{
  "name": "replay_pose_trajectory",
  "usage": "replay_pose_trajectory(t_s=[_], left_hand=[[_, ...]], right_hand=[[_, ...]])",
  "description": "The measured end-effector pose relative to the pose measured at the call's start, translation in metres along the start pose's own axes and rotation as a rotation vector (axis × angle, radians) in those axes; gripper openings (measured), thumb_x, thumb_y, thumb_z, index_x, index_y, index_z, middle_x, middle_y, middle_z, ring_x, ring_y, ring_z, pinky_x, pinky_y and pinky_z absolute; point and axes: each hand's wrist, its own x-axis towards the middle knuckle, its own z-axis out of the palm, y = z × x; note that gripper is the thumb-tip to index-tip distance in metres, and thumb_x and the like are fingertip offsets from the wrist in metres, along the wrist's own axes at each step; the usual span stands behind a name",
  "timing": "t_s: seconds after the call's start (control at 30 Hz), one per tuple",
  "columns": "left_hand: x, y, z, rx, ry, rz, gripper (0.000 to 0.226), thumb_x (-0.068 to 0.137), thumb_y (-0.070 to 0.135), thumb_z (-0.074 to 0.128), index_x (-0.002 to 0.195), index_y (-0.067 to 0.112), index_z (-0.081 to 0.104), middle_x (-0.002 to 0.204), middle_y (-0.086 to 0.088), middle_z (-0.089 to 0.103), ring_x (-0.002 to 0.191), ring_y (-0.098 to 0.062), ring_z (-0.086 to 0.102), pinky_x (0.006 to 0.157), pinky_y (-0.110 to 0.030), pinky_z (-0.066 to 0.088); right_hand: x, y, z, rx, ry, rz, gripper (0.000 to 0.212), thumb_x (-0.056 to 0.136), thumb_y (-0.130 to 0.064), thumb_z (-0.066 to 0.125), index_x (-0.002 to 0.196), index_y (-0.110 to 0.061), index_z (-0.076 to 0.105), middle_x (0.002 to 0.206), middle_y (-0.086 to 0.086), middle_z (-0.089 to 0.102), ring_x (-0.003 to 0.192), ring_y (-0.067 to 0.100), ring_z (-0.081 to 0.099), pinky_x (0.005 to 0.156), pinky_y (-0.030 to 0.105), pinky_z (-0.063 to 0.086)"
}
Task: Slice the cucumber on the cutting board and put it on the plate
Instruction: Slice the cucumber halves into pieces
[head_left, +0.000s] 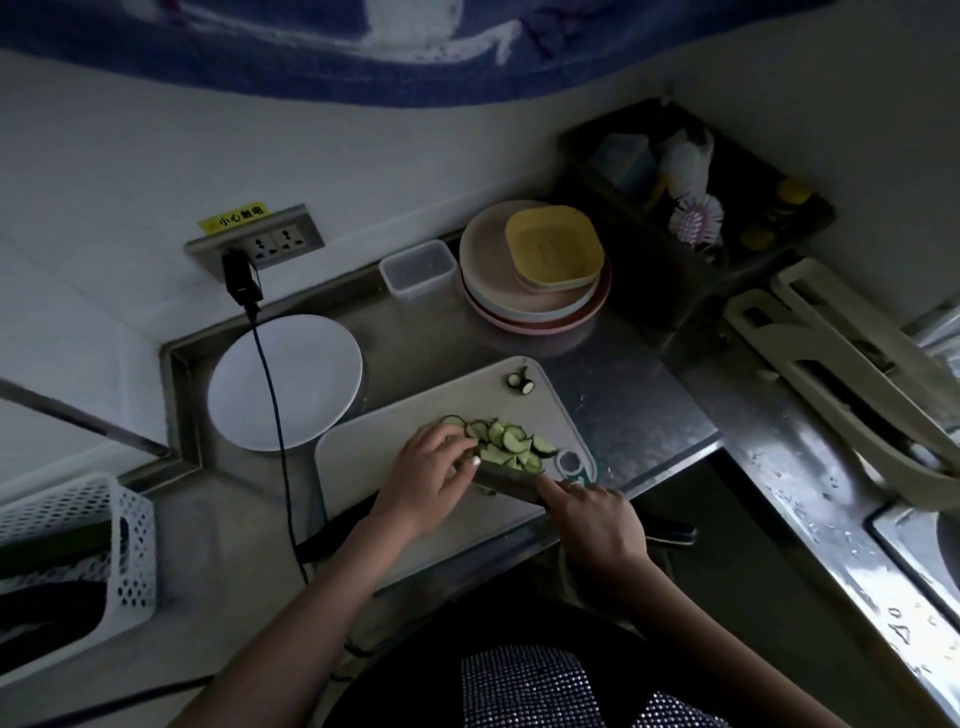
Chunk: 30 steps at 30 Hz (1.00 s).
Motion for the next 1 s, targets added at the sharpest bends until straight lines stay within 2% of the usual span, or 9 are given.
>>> replay_pose_trajectory(t_s=[0.07,0.17,0.33,0.47,0.57,0.63,0.7,0.87,1.0], left_hand=[[-0.012,-0.006,0.000,0.009,0.083,0.039,0.042,0.089,0.042,0.045,0.108,0.013,0.069,0.108,0.000,0.063,0.105,-0.018,0.053,0.093,-0.035,0.042],[-0.024,-0.010,0.003,0.094,0.090,0.126,0.039,0.084,0.038,0.051,0.107,0.013,0.071,0.104,0.002,0.068,0.102,-0.012,0.052,0.091,-0.030,0.040],[-0.018,-0.014,0.003,0.100,0.246,0.175,0.031,0.086,0.029,0.055,0.097,0.008,0.075,0.095,0.000,0.071,0.094,-0.015,0.057,0.083,-0.031,0.047],[0.000,-0.006,-0.005,0.081,0.256,0.085,0.036,0.088,0.034,0.051,0.098,0.008,0.074,0.098,-0.001,0.071,0.093,-0.017,0.058,0.082,-0.031,0.049],[0.020,0.001,-0.002,0.179,0.064,0.010,0.048,0.090,0.042,0.040,0.115,0.011,0.067,0.107,-0.001,0.069,0.103,-0.022,0.057,0.082,-0.037,0.050],[0.029,0.002,0.005,0.234,-0.044,-0.082,0.048,0.095,0.041,0.041,0.132,0.014,0.053,0.122,-0.002,0.061,0.116,-0.023,0.050,0.089,-0.039,0.043],[0.033,-0.002,0.010,0.225,-0.069,-0.169,0.046,0.097,0.037,0.044,0.138,0.016,0.044,0.132,-0.001,0.053,0.124,-0.021,0.041,0.095,-0.037,0.036],[0.026,-0.014,0.014,0.083,0.049,-0.255,0.034,0.096,0.024,0.049,0.127,0.012,0.055,0.125,-0.006,0.059,0.118,-0.026,0.047,0.094,-0.038,0.039],[-0.010,-0.036,-0.002,0.049,0.223,-0.327,0.030,0.084,0.000,0.058,0.114,0.001,0.062,0.110,-0.016,0.064,0.102,-0.036,0.058,0.084,-0.044,0.047]], right_hand=[[-0.001,0.002,-0.001,0.015,0.005,0.021,0.038,0.095,-0.016,0.039,0.132,-0.025,0.038,0.115,0.004,0.063,0.100,0.030,0.063,0.072,0.035,0.047],[-0.003,0.004,-0.002,0.029,0.020,0.032,0.036,0.093,-0.018,0.043,0.129,-0.024,0.042,0.112,0.004,0.065,0.098,0.029,0.064,0.070,0.034,0.045],[-0.007,0.004,-0.004,0.038,0.011,0.027,0.038,0.092,-0.019,0.047,0.129,-0.026,0.041,0.111,0.003,0.065,0.098,0.028,0.064,0.066,0.032,0.039],[-0.011,0.007,-0.005,0.077,0.074,0.038,0.039,0.084,-0.020,0.062,0.117,-0.029,0.043,0.092,0.002,0.069,0.076,0.028,0.068,0.056,0.032,0.044],[-0.011,0.007,-0.001,0.051,0.004,0.029,0.029,0.093,-0.028,0.049,0.121,-0.024,0.043,0.104,0.002,0.065,0.091,0.028,0.066,0.064,0.032,0.040],[-0.010,0.005,0.003,0.020,-0.035,-0.001,0.026,0.096,-0.030,0.043,0.121,-0.022,0.042,0.107,0.002,0.064,0.094,0.028,0.065,0.063,0.032,0.036],[-0.010,0.004,0.007,-0.008,-0.050,-0.026,0.025,0.095,-0.025,0.041,0.121,-0.022,0.041,0.106,0.002,0.064,0.093,0.029,0.065,0.061,0.031,0.033],[-0.012,0.004,0.010,-0.004,-0.084,-0.023,0.031,0.094,-0.027,0.044,0.125,-0.022,0.041,0.108,0.002,0.064,0.092,0.029,0.065,0.061,0.030,0.033],[-0.010,-0.001,0.014,0.130,-0.057,-0.011,0.021,0.096,-0.032,0.039,0.114,-0.022,0.045,0.101,0.004,0.066,0.089,0.032,0.064,0.061,0.033,0.039]])
